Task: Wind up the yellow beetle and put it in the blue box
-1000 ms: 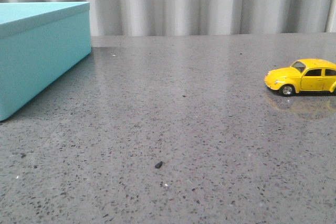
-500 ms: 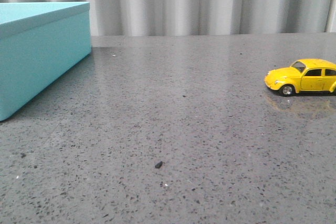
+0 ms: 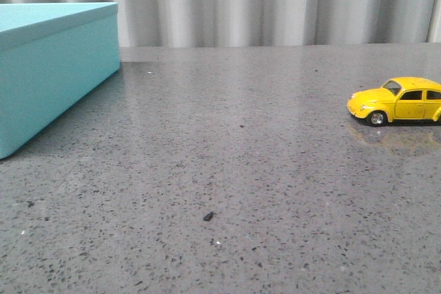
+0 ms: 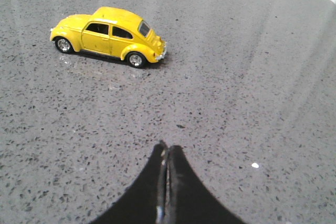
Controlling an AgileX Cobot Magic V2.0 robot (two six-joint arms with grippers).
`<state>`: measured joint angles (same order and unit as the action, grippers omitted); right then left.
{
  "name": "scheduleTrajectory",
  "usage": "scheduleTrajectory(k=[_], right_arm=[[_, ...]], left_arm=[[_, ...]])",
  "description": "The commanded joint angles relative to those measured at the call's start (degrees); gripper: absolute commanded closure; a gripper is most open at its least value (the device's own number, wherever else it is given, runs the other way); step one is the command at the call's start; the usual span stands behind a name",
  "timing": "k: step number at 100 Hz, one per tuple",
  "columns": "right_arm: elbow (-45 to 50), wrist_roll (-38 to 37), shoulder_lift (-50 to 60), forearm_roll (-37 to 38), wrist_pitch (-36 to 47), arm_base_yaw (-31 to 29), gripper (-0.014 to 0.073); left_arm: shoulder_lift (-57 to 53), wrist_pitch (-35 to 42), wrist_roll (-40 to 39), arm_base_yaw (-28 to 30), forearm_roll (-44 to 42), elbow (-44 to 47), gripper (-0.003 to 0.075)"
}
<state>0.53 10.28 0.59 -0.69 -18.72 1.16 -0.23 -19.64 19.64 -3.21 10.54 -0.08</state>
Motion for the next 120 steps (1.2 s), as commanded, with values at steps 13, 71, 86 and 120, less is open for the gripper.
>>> scheduleTrajectory(k=[13,71,86,120], right_arm=[[1.40,0.40,1.18,0.69,0.57,0.10,0.0646],[1.40,0.31,1.18,-9.30,23.80,0.10,0.0646],[1.40,0.31,1.18,-17.09,23.80,0.10,0.0646],[-6.76,0.31,-1.20,-22.90,23.80,0.10,0.0646]], left_arm=[[-1.28,2.02,-0.08,0.10,0.33,1.46,0.0741],[-1.28,3.72,-0.08,0.10,2.36,1.46,0.0741],[-1.28,9.58,-0.08,0.10,14.03,1.46,0.0741],[-1.28,32.91,-0.08,0.10,64.62,1.06,0.0741]])
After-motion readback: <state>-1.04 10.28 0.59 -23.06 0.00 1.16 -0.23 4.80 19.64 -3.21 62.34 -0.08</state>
